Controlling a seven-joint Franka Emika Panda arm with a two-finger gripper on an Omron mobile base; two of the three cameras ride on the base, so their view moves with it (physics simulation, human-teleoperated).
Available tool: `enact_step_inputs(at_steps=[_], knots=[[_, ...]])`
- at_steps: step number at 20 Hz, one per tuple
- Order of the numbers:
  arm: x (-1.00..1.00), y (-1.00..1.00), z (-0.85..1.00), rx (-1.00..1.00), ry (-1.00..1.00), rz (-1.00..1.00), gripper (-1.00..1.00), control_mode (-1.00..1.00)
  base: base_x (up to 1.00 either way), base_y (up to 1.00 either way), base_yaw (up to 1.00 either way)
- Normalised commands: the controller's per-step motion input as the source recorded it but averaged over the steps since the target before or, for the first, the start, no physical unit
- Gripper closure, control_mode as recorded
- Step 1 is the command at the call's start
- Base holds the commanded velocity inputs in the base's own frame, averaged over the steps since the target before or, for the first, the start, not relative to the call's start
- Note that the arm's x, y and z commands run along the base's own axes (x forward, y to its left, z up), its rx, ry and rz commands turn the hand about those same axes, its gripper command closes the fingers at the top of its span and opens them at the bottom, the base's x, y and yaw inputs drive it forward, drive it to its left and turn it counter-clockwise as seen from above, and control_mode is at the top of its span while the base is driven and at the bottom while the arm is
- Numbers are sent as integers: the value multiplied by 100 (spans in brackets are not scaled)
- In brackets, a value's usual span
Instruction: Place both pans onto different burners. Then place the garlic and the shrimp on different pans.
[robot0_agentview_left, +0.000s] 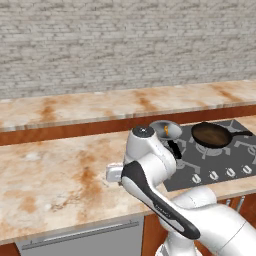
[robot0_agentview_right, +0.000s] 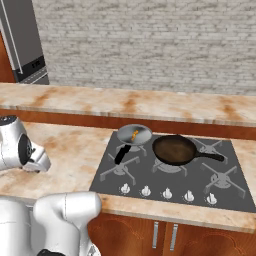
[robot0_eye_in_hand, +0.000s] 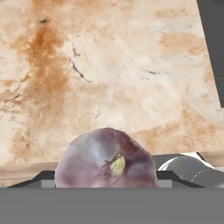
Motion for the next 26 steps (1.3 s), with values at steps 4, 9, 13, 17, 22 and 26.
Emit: enact_step_inputs(at_steps=[4,9,13,17,22,26], knots=[[-13,-1,51,0,12,0,100,-100,0,0,0],[0,-1,13,-4,3,4,100,-100,0,0,0],[1,-30,0,-4,-2,14,100,-100,0,0,0],[0,-14,0,0,0,9,100,100,0,-6,2],[0,0,0,0,0,0,100,100,-30,-57,0],[0,0,0,0,0,0,100,100,-7,-72,-1]])
